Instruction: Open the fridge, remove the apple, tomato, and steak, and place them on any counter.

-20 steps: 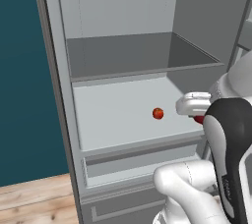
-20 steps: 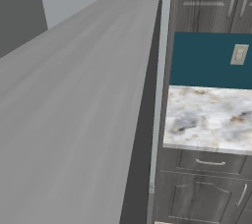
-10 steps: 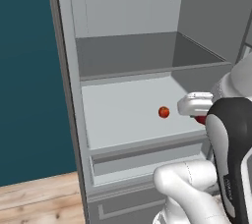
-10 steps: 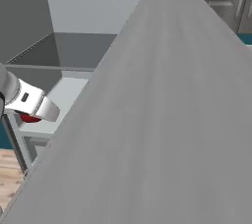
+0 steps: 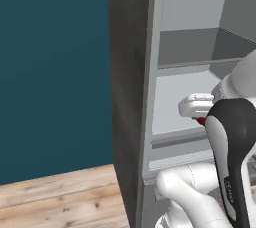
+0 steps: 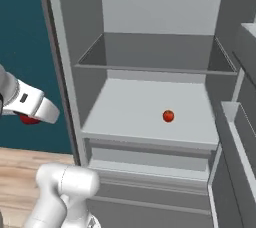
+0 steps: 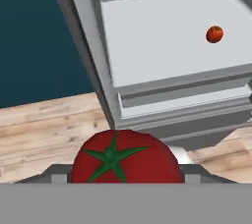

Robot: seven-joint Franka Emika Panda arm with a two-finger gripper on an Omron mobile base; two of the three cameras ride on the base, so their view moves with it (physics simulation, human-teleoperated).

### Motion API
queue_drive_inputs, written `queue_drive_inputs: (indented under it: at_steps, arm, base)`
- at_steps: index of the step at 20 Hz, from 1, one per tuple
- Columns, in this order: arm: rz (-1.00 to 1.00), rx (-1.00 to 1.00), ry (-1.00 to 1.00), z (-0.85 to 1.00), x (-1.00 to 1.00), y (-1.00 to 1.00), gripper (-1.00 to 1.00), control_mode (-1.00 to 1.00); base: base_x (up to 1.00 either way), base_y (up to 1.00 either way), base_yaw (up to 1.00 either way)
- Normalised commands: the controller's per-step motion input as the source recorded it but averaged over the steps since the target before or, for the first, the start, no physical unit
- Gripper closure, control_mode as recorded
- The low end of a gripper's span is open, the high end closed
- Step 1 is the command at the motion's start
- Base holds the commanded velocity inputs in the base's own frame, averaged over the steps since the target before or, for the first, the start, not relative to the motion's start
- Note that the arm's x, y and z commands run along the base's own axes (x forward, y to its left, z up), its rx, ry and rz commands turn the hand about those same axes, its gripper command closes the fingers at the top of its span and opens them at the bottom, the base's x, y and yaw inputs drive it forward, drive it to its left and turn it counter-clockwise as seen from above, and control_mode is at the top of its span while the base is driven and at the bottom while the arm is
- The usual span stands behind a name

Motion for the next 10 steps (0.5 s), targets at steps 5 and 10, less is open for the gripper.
queue_drive_inputs:
  at_steps: [5,10]
  arm:
    - [0.0,0.0,0.0,0.0,0.0,0.0,1.0,1.0]
    - [0.0,0.0,0.0,0.0,0.0,0.0,1.0,1.0]
  base:
    - [-0.35,0.85,0.31]
    - [-0.02,0.55,0.94]
